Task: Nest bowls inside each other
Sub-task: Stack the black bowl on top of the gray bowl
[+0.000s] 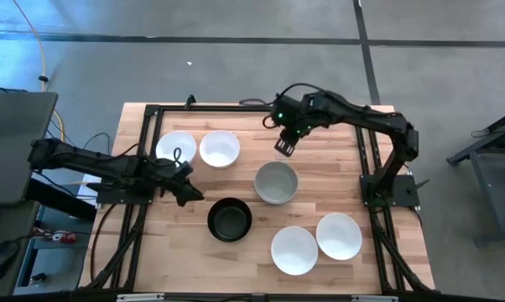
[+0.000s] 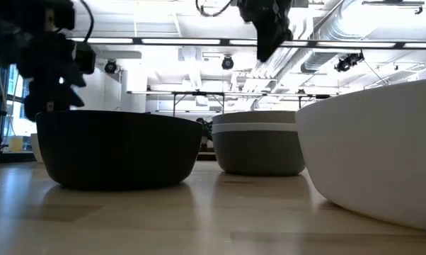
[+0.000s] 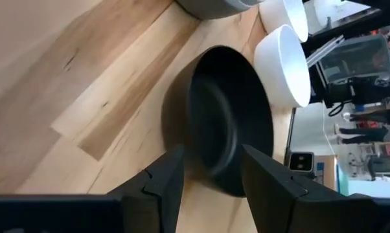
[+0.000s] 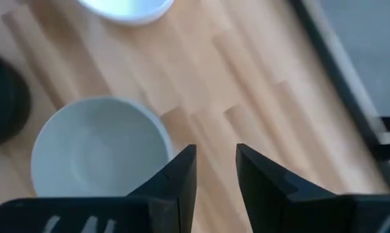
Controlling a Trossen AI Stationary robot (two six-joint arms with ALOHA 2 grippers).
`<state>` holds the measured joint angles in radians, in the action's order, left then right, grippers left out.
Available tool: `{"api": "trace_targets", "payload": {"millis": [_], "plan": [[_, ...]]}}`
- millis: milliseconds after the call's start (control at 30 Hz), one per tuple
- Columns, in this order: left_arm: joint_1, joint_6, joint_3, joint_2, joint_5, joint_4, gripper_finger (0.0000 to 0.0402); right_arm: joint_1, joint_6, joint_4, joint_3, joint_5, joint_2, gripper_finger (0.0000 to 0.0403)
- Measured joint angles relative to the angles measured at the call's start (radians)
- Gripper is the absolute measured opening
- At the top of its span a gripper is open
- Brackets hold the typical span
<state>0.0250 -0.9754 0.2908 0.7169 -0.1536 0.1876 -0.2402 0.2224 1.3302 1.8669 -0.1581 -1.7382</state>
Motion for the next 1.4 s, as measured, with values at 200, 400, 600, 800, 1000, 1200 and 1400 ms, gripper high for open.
{"api": "trace_targets", "payload": {"millis": [200, 400, 600, 800, 1000, 1200, 1400], "plan": [[-0.001, 0.029, 0.218, 0.18, 0.004, 0.264, 0.0136, -0.011, -0.022, 0.093, 0.146, -0.109, 0.0, 0.0101], [-0.025, 0.086, 0.383, 0.395, 0.011, 0.377, 0.0136, -0.015, -0.022, 0.166, 0.23, -0.203, 0.001, 0.0101], [-0.061, 0.126, 0.483, 0.614, 0.01, 0.379, 0.0136, -0.015, -0.018, 0.24, 0.279, -0.298, 0.005, 0.0101], [-0.075, 0.176, 0.547, 0.75, 0.009, 0.375, 0.0136, -0.015, -0.012, 0.236, 0.279, -0.329, 0.078, 0.0101], [-0.062, 0.194, 0.563, 0.798, 0.017, 0.374, 0.0134, -0.015, 0.047, 0.237, 0.279, -0.349, 0.182, 0.0101], [-0.029, 0.193, 0.562, 0.792, 0.04, 0.377, 0.0066, 0.008, 0.104, 0.241, 0.279, -0.365, 0.285, 0.0088], [0.0, 0.228, 0.591, 0.789, 0.037, 0.38, 0.001, 0.045, 0.141, 0.241, 0.279, -0.369, 0.358, 0.0055]]}}
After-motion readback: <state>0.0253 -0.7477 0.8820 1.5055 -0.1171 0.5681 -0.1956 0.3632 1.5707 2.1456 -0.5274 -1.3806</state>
